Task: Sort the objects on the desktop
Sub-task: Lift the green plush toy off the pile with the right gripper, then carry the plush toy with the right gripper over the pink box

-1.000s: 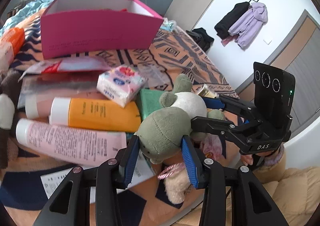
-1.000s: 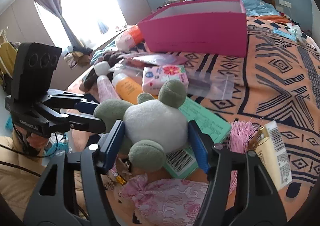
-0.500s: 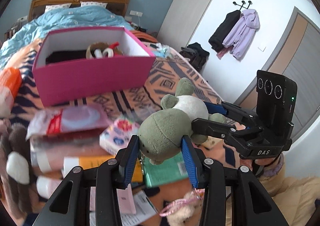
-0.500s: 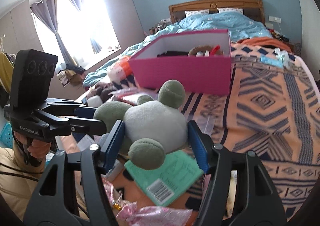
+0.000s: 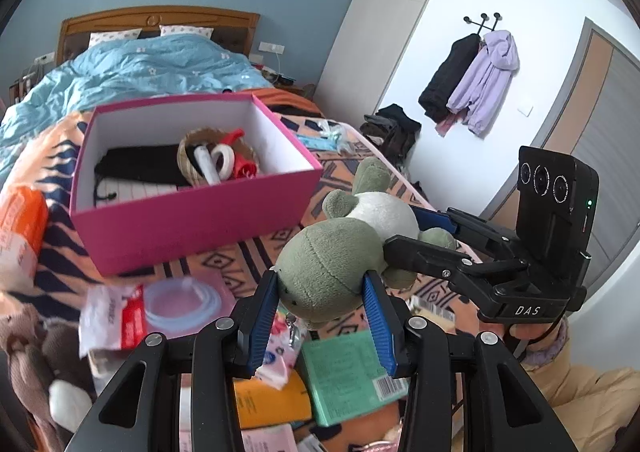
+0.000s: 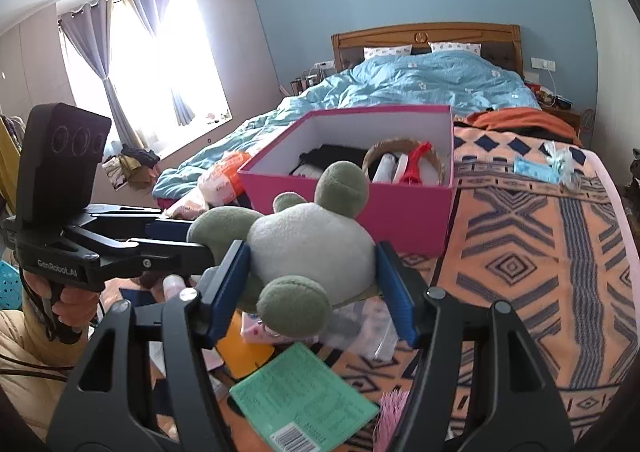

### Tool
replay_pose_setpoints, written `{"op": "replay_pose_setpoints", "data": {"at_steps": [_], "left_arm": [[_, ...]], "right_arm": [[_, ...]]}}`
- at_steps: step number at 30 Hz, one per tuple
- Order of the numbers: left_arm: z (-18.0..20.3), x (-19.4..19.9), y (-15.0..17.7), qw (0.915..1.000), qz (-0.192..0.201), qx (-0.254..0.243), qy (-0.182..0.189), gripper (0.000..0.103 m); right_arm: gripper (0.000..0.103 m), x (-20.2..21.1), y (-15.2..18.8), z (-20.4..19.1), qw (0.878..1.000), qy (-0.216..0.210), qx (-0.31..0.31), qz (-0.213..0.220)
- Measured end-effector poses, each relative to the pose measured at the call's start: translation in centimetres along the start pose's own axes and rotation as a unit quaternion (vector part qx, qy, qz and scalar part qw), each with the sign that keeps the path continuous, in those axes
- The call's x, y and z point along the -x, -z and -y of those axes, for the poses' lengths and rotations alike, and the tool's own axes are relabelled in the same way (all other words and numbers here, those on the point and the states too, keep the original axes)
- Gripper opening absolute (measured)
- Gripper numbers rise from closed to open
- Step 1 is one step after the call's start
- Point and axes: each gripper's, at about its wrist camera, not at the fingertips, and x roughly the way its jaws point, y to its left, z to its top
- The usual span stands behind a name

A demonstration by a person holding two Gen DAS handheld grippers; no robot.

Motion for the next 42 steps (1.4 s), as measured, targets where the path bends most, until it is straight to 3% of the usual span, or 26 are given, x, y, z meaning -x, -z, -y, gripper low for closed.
{"op": "replay_pose_setpoints", "data": {"at_steps": [42], "left_arm": [[-0.6,-1.6,-6.9,0.998,0.023,-0.046,-0.037,0.043]], "right_arm": [[0.066,-1.7,-5.5,3.3,0.999,0.018,-0.005,0.038]]}}
